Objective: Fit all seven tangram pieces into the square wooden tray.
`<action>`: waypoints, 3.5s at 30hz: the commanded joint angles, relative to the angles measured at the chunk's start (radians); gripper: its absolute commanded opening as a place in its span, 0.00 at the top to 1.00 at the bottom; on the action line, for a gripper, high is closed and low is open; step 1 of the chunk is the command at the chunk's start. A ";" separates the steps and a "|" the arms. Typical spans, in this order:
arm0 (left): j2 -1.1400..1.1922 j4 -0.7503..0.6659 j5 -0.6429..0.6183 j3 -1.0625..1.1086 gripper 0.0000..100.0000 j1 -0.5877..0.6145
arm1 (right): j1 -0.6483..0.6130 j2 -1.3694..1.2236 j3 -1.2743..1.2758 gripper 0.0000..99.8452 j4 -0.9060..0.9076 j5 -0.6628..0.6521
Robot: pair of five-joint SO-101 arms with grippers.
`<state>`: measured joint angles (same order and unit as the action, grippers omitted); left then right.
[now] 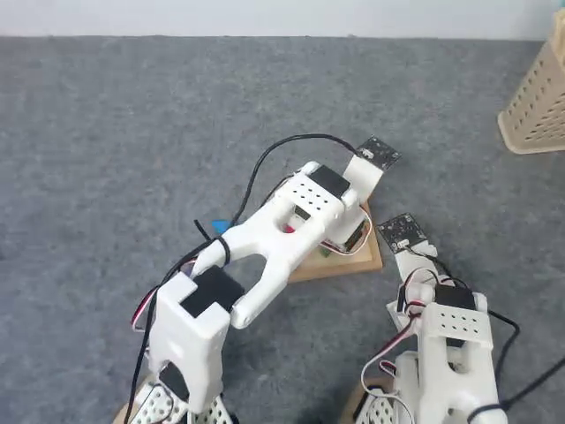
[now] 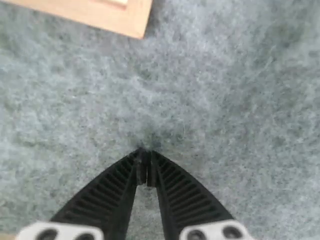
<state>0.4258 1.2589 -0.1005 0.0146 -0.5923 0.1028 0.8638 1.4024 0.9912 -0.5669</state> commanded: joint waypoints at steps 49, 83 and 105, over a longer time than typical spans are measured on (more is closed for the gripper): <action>-0.006 0.014 0.097 0.068 0.89 0.038 | 0.015 0.012 -0.002 0.99 -0.010 -0.015; -0.316 0.074 1.031 0.255 0.80 0.660 | 0.015 0.012 -0.002 0.99 -0.010 -0.015; -0.150 -0.043 1.281 0.263 0.80 0.563 | 0.015 0.012 0.000 0.99 -0.010 -0.014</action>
<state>0.2739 1.2098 1.1331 0.3061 -0.0414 0.1028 0.8638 1.4024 0.9912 -0.5669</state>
